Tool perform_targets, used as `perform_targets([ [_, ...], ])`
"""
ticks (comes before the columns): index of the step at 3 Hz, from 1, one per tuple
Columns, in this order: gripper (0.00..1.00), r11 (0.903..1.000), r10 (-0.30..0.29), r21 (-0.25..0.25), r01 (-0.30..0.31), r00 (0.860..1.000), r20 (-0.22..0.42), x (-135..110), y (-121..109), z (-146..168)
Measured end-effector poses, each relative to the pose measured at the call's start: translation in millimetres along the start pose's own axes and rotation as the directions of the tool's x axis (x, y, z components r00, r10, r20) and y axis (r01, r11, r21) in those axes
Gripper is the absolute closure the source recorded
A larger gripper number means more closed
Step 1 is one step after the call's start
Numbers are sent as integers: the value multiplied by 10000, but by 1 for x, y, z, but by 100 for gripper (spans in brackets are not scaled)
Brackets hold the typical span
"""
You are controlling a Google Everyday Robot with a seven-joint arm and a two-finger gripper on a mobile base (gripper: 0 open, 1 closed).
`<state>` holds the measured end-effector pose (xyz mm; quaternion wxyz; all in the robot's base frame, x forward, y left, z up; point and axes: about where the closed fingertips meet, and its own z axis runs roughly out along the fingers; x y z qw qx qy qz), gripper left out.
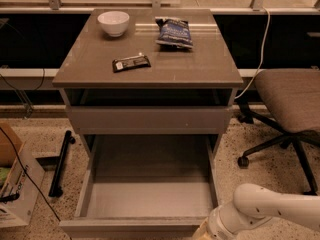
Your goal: Close middle drawer
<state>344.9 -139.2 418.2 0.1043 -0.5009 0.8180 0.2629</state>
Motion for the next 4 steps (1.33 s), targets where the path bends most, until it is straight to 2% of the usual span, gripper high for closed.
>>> perform_targets([
  [1,100,9999,-85,114,83,9998,171,-6,-5,2],
  [2,100,9961,-789,445,759,9944,702,-39,-34,15],
  [3,100,9961,-791,446,761,9944,703,-39,-31,15],
  [4,100,9888,-1402,668,1337,9845,1054,-75,-64,28],
])
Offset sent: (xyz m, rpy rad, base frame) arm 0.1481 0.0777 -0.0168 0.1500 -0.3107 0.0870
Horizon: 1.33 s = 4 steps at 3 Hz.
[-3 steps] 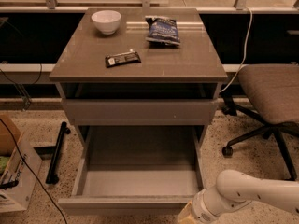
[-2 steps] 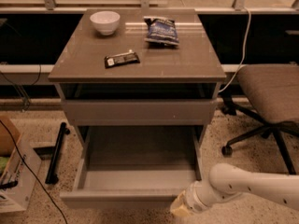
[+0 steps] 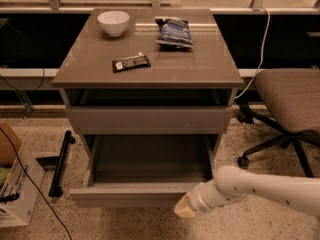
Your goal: Close middle drawer
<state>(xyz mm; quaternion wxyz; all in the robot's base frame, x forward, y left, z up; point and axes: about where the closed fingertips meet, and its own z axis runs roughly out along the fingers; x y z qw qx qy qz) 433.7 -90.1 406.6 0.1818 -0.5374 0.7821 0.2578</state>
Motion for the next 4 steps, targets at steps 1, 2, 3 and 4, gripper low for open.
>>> perform_targets([
  [1,100,9993,-163,339,153,9994,306,-18,-30,3],
  [2,100,9993,-163,340,153,9994,307,-18,-30,3],
  [3,100,9885,-342,1488,253,9977,577,-34,-60,2],
  [4,100,9775,-519,2075,381,9968,614,-44,-78,0],
])
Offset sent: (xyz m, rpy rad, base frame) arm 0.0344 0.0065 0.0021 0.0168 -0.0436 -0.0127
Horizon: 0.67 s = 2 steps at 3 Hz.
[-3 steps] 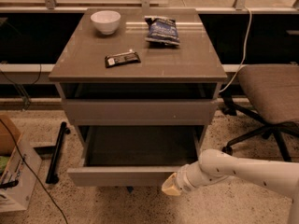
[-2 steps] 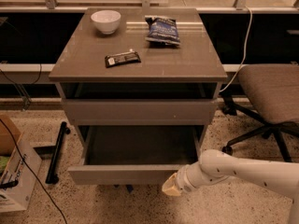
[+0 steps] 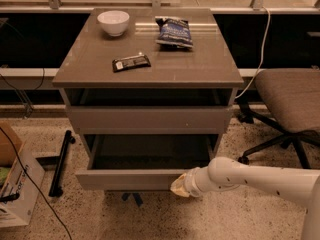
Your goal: Close middle drawer
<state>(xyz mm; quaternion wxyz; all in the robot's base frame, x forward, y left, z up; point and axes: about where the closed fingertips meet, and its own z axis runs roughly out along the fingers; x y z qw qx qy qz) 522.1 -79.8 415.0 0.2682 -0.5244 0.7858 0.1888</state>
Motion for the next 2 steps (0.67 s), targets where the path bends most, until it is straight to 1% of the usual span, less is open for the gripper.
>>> perform_targets([
  [1,100,9971,16,765,-34,9997,244,-7,-30,2],
  [2,100,9907,50,1359,-115,9988,483,-13,-58,3],
])
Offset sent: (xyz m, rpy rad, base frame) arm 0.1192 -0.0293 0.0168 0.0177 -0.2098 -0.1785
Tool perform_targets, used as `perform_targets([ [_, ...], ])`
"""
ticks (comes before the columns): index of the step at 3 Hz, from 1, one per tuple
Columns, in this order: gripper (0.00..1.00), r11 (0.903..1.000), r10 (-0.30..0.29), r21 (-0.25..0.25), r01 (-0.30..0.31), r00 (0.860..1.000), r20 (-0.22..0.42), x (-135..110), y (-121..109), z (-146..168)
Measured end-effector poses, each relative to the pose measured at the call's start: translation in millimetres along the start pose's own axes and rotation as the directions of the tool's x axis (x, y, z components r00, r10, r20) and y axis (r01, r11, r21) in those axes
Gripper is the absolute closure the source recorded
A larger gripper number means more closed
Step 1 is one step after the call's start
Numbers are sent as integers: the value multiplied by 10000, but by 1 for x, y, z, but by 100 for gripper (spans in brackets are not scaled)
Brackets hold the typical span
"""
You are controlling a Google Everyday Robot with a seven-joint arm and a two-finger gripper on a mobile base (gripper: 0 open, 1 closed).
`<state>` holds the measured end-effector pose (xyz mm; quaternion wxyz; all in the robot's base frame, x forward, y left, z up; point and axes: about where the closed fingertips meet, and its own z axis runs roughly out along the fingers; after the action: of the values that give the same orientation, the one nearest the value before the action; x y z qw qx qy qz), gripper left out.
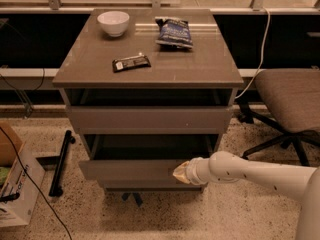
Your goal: Close middle drawer
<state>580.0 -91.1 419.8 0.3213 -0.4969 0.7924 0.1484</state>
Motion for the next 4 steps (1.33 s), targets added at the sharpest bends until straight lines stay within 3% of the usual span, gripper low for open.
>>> perform_targets([
  [2,55,10000,-6,-65,6,10000,6,-1,3,3],
  [3,24,9999,-11,-108,11,10000,10,-1,5,5],
  [4,0,9993,-154,-332,154,9999,-6,-8,3,17],
])
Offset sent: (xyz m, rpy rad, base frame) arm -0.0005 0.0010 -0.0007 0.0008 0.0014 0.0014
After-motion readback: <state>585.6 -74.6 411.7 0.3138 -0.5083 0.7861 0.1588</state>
